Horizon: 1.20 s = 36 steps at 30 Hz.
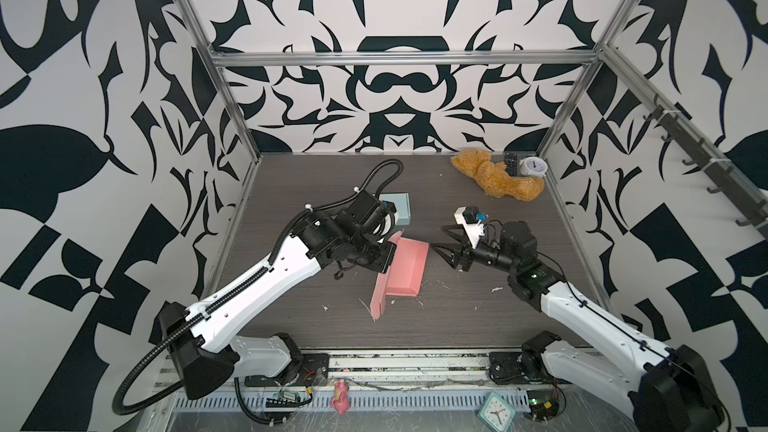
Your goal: Fold the paper box
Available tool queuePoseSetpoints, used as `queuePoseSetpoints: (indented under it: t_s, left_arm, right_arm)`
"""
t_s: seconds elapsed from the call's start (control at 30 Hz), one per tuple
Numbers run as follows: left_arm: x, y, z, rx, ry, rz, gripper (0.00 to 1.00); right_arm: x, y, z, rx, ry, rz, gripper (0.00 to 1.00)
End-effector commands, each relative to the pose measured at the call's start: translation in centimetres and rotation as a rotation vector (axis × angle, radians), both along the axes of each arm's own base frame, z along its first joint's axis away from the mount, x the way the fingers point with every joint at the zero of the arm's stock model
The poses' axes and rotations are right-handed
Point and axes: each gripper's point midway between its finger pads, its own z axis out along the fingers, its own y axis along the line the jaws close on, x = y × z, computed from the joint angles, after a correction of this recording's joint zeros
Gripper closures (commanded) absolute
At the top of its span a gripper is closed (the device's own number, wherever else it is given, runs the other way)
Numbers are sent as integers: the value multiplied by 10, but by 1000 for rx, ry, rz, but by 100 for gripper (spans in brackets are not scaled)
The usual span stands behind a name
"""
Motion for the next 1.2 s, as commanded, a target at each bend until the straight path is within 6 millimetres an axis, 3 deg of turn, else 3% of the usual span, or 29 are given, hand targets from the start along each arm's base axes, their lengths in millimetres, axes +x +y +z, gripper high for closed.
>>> queuePoseSetpoints:
  t_s: [0.0, 0.27, 0.6, 0.87, 1.17]
  left_arm:
    - [-30, 11, -4, 54, 110, -136, 93]
    - [-43, 15, -4, 78, 141, -244, 92]
    - [-42, 15, -4, 88, 120, -306, 92]
    - [-39, 14, -7, 110, 117, -313, 92]
    - [-31, 15, -9, 152, 99, -317, 92]
  right_arm:
    - [-12, 16, 11, -13, -187, 95, 29]
    - [-29, 44, -4, -29, -240, 238, 30]
    - [-48, 56, -4, -5, -238, 358, 38]
    - [-62, 59, -4, -11, -242, 410, 53]
    - [-70, 58, -1, -12, -247, 421, 81]
